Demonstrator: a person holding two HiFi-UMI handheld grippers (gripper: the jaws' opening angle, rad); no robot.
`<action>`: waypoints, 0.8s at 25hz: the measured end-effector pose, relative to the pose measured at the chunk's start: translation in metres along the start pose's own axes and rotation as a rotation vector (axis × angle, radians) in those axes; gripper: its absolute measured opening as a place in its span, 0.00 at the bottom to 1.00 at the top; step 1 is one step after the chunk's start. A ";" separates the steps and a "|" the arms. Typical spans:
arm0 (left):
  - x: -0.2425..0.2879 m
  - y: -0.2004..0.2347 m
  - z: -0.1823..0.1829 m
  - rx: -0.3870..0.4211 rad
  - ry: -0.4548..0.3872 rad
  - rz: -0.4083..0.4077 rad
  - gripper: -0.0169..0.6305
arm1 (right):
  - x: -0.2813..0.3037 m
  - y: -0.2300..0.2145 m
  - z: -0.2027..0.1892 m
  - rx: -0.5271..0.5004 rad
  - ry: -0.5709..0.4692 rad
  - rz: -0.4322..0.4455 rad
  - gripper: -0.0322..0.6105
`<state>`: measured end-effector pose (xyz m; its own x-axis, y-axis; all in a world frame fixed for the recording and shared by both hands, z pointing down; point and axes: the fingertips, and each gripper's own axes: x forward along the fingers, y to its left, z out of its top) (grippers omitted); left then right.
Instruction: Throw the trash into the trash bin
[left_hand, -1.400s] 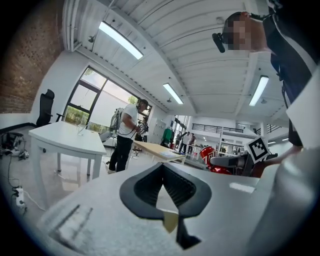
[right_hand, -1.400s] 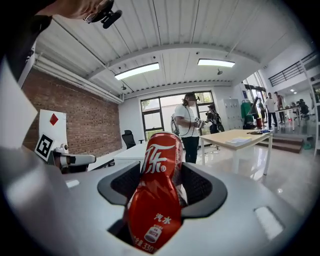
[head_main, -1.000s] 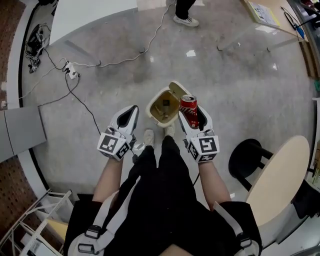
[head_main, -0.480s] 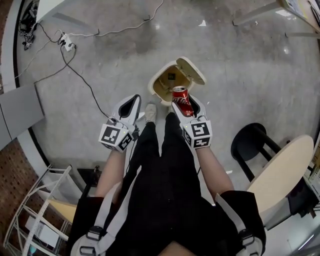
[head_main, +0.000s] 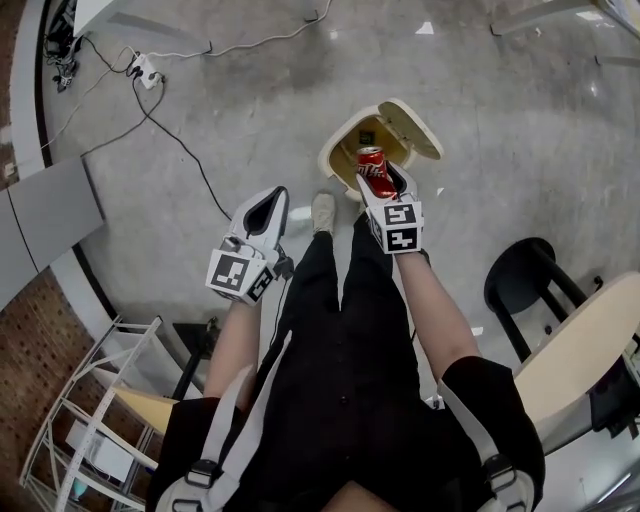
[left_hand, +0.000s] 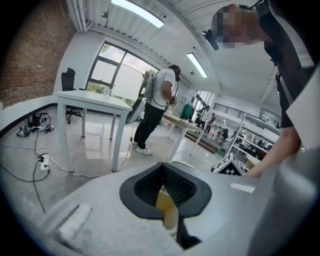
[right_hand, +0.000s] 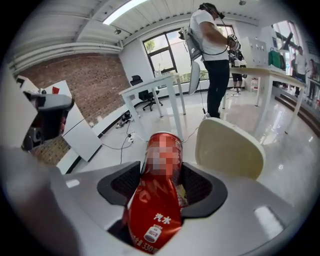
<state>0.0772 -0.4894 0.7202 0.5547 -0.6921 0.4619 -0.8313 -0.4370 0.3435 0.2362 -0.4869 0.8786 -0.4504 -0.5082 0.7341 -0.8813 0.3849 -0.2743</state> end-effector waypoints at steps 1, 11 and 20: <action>-0.003 0.002 -0.001 0.003 0.002 0.004 0.03 | 0.008 0.000 -0.004 -0.008 0.014 0.000 0.47; -0.048 0.028 -0.017 -0.033 0.016 0.054 0.03 | 0.053 -0.010 -0.024 0.002 0.075 -0.056 0.57; -0.057 0.027 -0.012 -0.012 -0.002 0.013 0.03 | 0.026 -0.011 -0.005 0.020 -0.020 -0.129 0.46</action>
<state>0.0236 -0.4550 0.7129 0.5438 -0.6987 0.4650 -0.8379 -0.4210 0.3473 0.2349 -0.4999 0.9037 -0.3354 -0.5682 0.7514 -0.9348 0.2999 -0.1905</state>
